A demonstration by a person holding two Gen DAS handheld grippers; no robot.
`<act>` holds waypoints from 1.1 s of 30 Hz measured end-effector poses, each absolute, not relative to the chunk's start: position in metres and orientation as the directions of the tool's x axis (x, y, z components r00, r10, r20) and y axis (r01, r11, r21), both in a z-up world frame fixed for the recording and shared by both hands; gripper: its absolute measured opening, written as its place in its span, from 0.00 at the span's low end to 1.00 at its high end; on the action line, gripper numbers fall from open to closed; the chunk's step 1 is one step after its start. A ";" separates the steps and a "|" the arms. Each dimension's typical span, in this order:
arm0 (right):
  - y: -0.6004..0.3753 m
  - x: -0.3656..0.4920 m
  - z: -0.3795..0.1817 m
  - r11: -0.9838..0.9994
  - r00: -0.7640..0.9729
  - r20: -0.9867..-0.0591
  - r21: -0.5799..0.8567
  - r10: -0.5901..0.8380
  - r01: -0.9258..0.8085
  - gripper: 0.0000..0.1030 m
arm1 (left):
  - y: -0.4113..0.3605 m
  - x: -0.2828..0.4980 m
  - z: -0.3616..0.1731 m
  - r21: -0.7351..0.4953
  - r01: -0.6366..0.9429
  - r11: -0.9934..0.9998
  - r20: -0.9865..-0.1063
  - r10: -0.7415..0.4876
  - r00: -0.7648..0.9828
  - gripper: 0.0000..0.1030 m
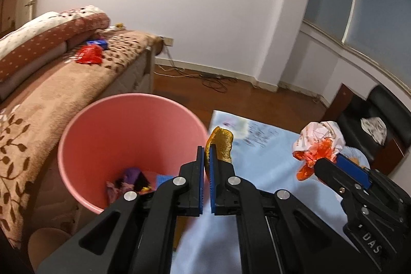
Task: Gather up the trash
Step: 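Carry banana peel and orange bag over pink bucket with both grippers, then open both grippers to drop banana peel and orange bag into bucket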
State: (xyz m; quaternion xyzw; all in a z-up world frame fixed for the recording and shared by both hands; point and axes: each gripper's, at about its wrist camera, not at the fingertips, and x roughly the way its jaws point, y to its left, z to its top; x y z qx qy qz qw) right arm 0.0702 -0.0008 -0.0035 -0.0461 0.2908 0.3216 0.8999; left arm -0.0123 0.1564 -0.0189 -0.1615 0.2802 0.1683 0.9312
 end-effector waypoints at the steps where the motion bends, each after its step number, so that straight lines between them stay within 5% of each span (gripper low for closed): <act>1: 0.006 0.069 -0.002 0.779 0.619 -0.548 0.099 0.562 -0.619 0.27 | 0.161 -0.014 -0.019 -0.207 -0.413 0.887 -0.575 0.231 0.785 0.03; 29: 0.122 0.067 -0.037 0.612 0.459 -0.608 0.056 0.647 -0.789 0.29 | 0.240 -0.032 -0.049 -0.199 -0.585 0.786 -0.636 0.350 0.687 0.03; 32: 0.123 0.068 -0.038 0.607 0.461 -0.602 0.050 0.652 -0.793 0.30 | 0.245 -0.031 -0.052 -0.209 -0.591 0.779 -0.649 0.342 0.679 0.16; 33: 0.124 0.068 -0.038 0.605 0.461 -0.602 0.047 0.652 -0.795 0.30 | 0.245 -0.031 -0.053 -0.214 -0.593 0.776 -0.649 0.340 0.680 0.27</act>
